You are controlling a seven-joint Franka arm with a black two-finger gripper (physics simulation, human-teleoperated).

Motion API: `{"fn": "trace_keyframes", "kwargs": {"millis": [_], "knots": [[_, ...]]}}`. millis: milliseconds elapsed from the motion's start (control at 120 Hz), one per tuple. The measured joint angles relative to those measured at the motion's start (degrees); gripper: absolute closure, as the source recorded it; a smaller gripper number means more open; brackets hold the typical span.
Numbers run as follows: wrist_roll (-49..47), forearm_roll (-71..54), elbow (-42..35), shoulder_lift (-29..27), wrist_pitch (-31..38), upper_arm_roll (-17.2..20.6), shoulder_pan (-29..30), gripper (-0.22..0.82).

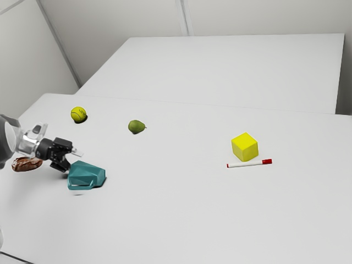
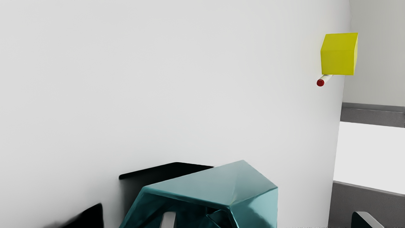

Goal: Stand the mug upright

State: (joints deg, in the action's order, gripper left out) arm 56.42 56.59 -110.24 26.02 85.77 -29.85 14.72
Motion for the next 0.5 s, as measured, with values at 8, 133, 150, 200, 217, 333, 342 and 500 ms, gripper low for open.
{"fn": "trace_keyframes", "kwargs": {"millis": [8,133,150,200,217,333,342,500], "knots": [[0.2,0.1,-0.1,0.0,0.0,0.0,0.0,0.02],[2.6,0.9,-0.6,0.0,-0.1,0.0,0.0,0.29],[2.8,0.9,-0.6,0.0,-0.1,0.0,0.0,0.34],[3.6,1.1,-0.7,0.0,-0.1,0.0,0.0,0.45],[3.9,1.1,-0.7,0.0,-0.1,0.1,0.0,0.48],[5.4,1.7,-0.7,0.0,-0.3,0.1,0.0,0.63],[5.5,1.7,-0.8,0.0,-0.3,0.1,0.0,0.64],[7.1,1.9,-0.9,0.0,-0.2,0.1,-0.1,0.72]]}}
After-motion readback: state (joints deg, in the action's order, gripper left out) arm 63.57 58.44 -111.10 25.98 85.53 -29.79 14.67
